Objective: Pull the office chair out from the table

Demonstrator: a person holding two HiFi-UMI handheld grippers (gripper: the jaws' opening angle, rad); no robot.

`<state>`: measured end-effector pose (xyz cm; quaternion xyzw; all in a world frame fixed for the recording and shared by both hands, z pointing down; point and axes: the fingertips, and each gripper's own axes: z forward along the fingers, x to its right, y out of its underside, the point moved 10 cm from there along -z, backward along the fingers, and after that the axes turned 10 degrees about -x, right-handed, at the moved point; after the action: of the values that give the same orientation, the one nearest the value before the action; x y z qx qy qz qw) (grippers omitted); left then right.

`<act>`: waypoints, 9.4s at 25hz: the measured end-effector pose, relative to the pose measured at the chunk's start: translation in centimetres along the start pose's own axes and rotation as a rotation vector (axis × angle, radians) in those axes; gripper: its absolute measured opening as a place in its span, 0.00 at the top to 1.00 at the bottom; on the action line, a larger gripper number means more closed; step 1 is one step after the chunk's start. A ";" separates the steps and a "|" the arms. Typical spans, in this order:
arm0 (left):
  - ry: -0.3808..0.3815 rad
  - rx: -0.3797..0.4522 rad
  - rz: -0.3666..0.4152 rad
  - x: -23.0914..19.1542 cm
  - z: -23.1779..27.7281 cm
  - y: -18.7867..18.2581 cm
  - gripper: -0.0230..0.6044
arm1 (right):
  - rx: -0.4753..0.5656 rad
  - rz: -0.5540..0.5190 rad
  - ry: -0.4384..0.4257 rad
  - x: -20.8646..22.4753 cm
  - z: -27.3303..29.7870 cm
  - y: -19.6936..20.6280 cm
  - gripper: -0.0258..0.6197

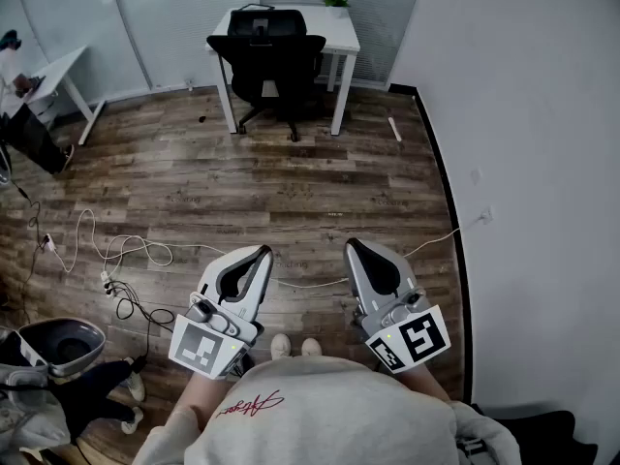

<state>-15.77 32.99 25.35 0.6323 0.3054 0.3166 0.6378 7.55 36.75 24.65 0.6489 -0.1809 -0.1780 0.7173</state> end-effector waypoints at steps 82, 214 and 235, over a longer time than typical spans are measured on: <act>-0.083 -0.004 0.048 -21.8 20.0 -1.0 0.97 | 0.029 -0.043 -0.082 19.0 25.0 -3.3 0.96; -0.087 -0.048 0.049 -70.5 55.4 0.0 0.97 | -0.038 -0.016 -0.062 46.6 77.0 -8.9 0.96; -0.152 -0.109 0.085 -72.1 57.9 1.6 0.92 | -0.090 -0.097 -0.088 50.1 78.7 -7.4 0.96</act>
<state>-14.24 -59.50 27.02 0.6312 0.2112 0.3106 0.6786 12.50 -56.68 26.01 0.6154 -0.1726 -0.2489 0.7277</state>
